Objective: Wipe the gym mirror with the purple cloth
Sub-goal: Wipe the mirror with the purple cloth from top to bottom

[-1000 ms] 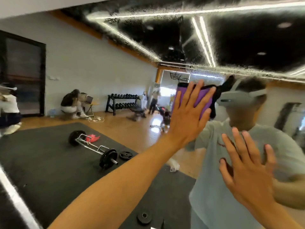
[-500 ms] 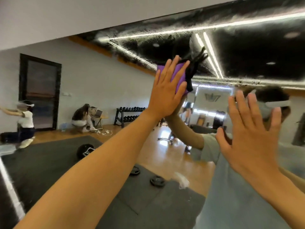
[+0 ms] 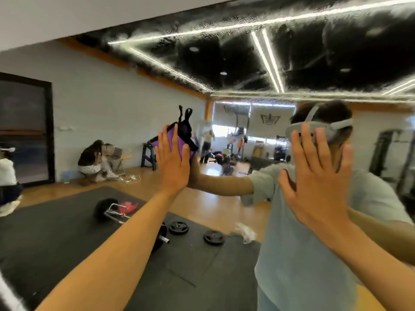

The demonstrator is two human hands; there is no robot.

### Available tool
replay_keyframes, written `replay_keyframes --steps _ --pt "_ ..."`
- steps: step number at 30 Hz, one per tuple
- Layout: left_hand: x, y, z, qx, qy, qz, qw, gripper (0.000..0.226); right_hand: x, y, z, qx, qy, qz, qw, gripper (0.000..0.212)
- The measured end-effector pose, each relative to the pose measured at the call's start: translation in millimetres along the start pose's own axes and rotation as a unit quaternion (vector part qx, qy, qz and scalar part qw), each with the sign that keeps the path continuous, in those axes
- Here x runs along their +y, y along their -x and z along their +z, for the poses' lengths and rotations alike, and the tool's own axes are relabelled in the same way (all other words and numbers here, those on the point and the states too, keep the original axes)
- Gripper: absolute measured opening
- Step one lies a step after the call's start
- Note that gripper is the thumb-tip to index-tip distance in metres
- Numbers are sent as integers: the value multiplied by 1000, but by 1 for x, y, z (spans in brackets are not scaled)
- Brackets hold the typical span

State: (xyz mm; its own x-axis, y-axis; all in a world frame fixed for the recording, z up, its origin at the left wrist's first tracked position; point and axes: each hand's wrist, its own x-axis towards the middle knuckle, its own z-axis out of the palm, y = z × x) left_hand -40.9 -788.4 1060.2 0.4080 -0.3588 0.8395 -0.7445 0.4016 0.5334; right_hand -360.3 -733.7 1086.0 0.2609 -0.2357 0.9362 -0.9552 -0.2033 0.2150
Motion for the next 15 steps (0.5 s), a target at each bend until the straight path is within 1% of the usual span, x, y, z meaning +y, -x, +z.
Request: replay_keyframes --steps 3,5,6,7,9,11,12,14,15 --pt "-9 2 0 17 -3 -21 1000 63 -8 3 7 1 30 -1 1000 75" --pt "1 -2 5 27 -15 -52 998 63 -9 2 7 -2 51 -5 999 74" --pt "10 -5 8 30 -25 -49 998 64 -9 2 7 -2 56 -4 998 74" --pt "21 -6 12 29 -36 -19 999 64 -9 2 8 0 59 -3 998 74" --pt "50 -3 25 26 -50 94 994 61 -10 3 8 7 59 -2 998 74" --pt "86 10 39 11 -50 206 977 58 -10 3 9 19 58 0 998 75" --pt "103 22 45 -4 -51 248 967 58 -10 4 9 25 55 6 998 77" --pt "118 47 51 -27 -57 303 951 57 -10 5 10 37 40 22 998 79" --pt "115 55 53 -35 -56 316 947 57 -10 5 9 41 36 29 998 79"
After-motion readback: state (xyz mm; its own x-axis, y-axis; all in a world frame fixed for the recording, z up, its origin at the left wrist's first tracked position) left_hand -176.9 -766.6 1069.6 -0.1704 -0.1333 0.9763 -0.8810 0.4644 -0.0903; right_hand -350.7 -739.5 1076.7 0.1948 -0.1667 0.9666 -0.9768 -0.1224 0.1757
